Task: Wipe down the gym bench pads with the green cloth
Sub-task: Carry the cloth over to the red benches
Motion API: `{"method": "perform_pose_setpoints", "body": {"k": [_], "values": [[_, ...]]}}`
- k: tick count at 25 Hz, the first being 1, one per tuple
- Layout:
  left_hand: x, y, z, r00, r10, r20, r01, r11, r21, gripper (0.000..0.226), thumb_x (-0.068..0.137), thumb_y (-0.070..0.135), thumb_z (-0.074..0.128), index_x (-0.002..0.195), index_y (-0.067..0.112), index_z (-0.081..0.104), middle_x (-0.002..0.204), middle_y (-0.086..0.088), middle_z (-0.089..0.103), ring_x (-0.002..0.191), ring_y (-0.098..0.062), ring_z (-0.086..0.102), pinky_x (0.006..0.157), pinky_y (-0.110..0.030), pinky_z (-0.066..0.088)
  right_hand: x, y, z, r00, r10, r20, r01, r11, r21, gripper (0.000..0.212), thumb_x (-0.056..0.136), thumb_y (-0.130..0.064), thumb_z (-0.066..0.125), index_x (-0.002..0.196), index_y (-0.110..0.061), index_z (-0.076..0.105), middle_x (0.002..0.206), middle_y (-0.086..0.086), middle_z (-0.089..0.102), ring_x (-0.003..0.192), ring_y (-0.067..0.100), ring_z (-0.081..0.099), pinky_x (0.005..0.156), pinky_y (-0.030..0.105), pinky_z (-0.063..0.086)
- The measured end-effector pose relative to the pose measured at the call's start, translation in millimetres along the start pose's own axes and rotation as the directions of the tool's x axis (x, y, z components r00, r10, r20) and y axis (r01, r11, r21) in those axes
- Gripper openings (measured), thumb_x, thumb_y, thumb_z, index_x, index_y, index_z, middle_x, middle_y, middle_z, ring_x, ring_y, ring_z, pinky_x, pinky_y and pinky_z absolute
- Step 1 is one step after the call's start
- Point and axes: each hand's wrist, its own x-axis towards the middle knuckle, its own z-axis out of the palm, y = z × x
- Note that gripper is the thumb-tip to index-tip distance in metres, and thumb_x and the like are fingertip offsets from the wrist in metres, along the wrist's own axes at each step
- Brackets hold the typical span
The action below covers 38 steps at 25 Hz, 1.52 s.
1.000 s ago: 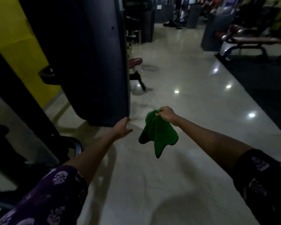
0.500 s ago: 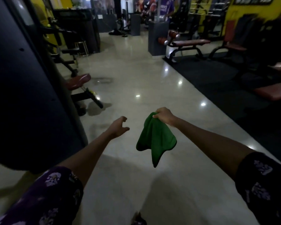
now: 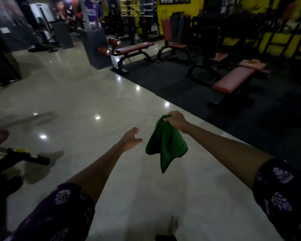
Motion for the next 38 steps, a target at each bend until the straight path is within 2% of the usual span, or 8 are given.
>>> {"method": "perform_pose_setpoints", "body": {"k": [3, 8, 13, 19, 23, 30, 35, 38], "values": [[89, 23, 9, 0.998, 0.064, 0.028, -0.063, 0.998, -0.023, 0.051, 0.087, 0.015, 0.064, 0.132, 0.003, 0.042, 0.135, -0.013, 0.046, 0.124, -0.026, 0.044, 0.097, -0.027, 0.035, 70, 18, -30, 0.997, 0.032, -0.071, -0.032, 0.999, -0.004, 0.018, 0.088, -0.012, 0.06, 0.08, 0.003, 0.06, 0.08, 0.011, 0.053, 0.077, 0.019, 0.051, 0.049, 0.021, 0.032], [244, 73, 12, 0.981, 0.132, 0.145, -0.135, 0.991, 0.009, 0.056, 0.086, 0.016, 0.065, 0.135, 0.004, 0.041, 0.139, -0.014, 0.046, 0.127, -0.025, 0.044, 0.1, -0.029, 0.036, 198, 53, -94, 0.975, 0.147, -0.165, -0.14, 0.989, 0.058, 0.026, 0.09, -0.012, 0.058, 0.103, 0.01, 0.062, 0.105, 0.023, 0.063, 0.084, 0.024, 0.058, 0.061, 0.026, 0.04], [380, 118, 3, 0.976, 0.176, 0.128, -0.175, 0.984, -0.019, 0.052, 0.086, 0.016, 0.066, 0.13, 0.003, 0.043, 0.134, -0.015, 0.049, 0.124, -0.027, 0.047, 0.098, -0.03, 0.037, 321, 72, -147, 0.955, 0.18, -0.235, -0.173, 0.984, 0.051, 0.026, 0.09, -0.014, 0.059, 0.104, 0.008, 0.062, 0.106, 0.023, 0.064, 0.083, 0.024, 0.058, 0.068, 0.028, 0.041], [562, 164, -16, 0.963, 0.257, 0.074, -0.254, 0.966, -0.053, 0.052, 0.086, 0.014, 0.067, 0.131, 0.001, 0.044, 0.132, -0.015, 0.051, 0.122, -0.028, 0.048, 0.094, -0.028, 0.037, 487, 86, -203, 0.932, 0.191, -0.309, -0.177, 0.981, 0.074, 0.023, 0.091, -0.014, 0.059, 0.106, 0.003, 0.065, 0.106, 0.017, 0.065, 0.1, 0.03, 0.061, 0.078, 0.032, 0.048], [697, 199, -39, 0.946, 0.287, 0.15, -0.284, 0.958, -0.039, 0.057, 0.087, 0.019, 0.066, 0.135, 0.002, 0.04, 0.134, -0.015, 0.049, 0.122, -0.027, 0.049, 0.095, -0.029, 0.038, 606, 86, -245, 0.91, 0.222, -0.35, -0.202, 0.975, 0.093, 0.023, 0.09, -0.016, 0.06, 0.107, -0.001, 0.066, 0.11, 0.014, 0.065, 0.103, 0.027, 0.06, 0.075, 0.024, 0.042], [891, 246, -50, 0.917, 0.323, 0.233, -0.329, 0.944, -0.016, 0.057, 0.09, 0.02, 0.063, 0.138, 0.003, 0.036, 0.139, -0.014, 0.045, 0.125, -0.027, 0.046, 0.094, -0.029, 0.038, 793, 94, -305, 0.897, 0.233, -0.376, -0.191, 0.971, 0.145, 0.031, 0.091, -0.016, 0.06, 0.118, -0.002, 0.061, 0.117, 0.013, 0.061, 0.103, 0.024, 0.059, 0.076, 0.024, 0.042], [1039, 275, -42, 0.909, 0.348, 0.23, -0.357, 0.934, -0.005, 0.057, 0.09, 0.017, 0.063, 0.136, 0.0, 0.036, 0.139, -0.018, 0.045, 0.127, -0.027, 0.045, 0.096, -0.028, 0.037, 938, 121, -351, 0.905, 0.238, -0.353, -0.193, 0.968, 0.159, 0.017, 0.091, -0.014, 0.06, 0.104, -0.005, 0.064, 0.094, 0.006, 0.06, 0.091, 0.021, 0.057, 0.068, 0.024, 0.042], [1123, 302, -47, 0.918, 0.327, 0.224, -0.327, 0.944, -0.036, 0.056, 0.09, 0.017, 0.063, 0.136, 0.001, 0.036, 0.14, -0.017, 0.044, 0.127, -0.027, 0.045, 0.095, -0.027, 0.038, 1025, 131, -383, 0.905, 0.239, -0.352, -0.2, 0.969, 0.144, 0.024, 0.09, -0.014, 0.062, 0.107, 0.002, 0.065, 0.103, 0.014, 0.064, 0.094, 0.024, 0.06, 0.074, 0.028, 0.045]]}}
